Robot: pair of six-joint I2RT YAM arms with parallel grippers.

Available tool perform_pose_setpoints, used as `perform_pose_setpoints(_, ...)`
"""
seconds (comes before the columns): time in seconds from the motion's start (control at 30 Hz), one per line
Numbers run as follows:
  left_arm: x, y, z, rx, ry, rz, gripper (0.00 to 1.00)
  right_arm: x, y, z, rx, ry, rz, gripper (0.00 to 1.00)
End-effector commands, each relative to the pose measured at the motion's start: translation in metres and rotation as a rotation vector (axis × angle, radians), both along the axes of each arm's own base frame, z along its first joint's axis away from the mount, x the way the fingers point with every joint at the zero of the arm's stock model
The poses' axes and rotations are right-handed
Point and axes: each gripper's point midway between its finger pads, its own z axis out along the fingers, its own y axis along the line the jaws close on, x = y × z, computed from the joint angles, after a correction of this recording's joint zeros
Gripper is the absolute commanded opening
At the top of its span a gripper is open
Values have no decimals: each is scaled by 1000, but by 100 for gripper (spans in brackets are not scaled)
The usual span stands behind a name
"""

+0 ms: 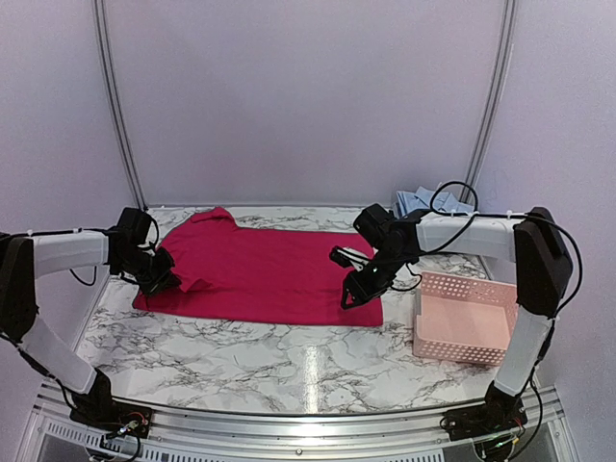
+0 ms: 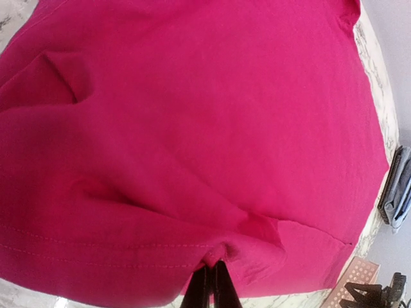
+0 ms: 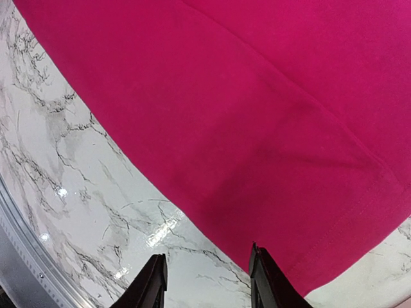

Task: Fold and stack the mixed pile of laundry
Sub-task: Smooth out the 1/3-folded T-shirt at the center of the board.

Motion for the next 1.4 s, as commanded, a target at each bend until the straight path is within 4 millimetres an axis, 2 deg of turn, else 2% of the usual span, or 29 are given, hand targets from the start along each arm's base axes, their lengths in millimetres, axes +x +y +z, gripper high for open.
perform_pose_setpoints(0.0,21,1,-13,72,27,-40,0,7,-2,14,29,-34,-20,40)
perform_pose_setpoints(0.2,62,-12,-23,110,23,-117,1,5,-6,11,27,-23,-34,40)
perform_pose_setpoints(0.27,74,-16,-22,156,14,-157,8,5,-7,11,28,-21,-35,40)
perform_pose_setpoints(0.4,95,-13,1,341,-42,-241,29,6,-6,12,32,-21,-31,40)
perform_pose_setpoints(0.53,100,12,31,442,-96,-220,63,9,-1,11,46,-21,-21,40)
perform_pose_setpoints(0.57,96,21,35,422,-95,-186,68,10,1,11,50,-19,-19,40)
perform_pose_setpoints(0.63,83,50,43,369,-91,-74,70,12,7,10,61,-19,-10,40)
perform_pose_setpoints(0.77,38,84,49,347,-78,25,76,14,23,9,73,-34,25,40)
perform_pose_setpoints(0.8,26,89,45,339,-59,38,78,13,27,7,70,-35,37,40)
perform_pose_setpoints(0.87,-1,90,26,321,18,25,80,12,35,3,60,-42,65,39)
perform_pose_setpoints(0.9,-11,96,17,320,55,32,82,10,37,0,48,-46,79,39)
perform_pose_setpoints(0.97,-27,97,2,318,108,11,84,8,40,-7,22,-49,100,39)
perform_pose_setpoints(1.17,-46,102,-20,380,214,-47,93,1,35,-31,-59,-51,153,40)
perform_pose_setpoints(1.27,-46,110,-27,439,257,-64,95,-3,30,-43,-91,-41,164,40)
perform_pose_setpoints(1.3,-45,103,-29,457,265,-98,95,-4,29,-46,-100,-39,166,40)
perform_pose_setpoints(1.37,-44,107,-36,504,299,-113,96,-7,25,-53,-124,-33,169,40)
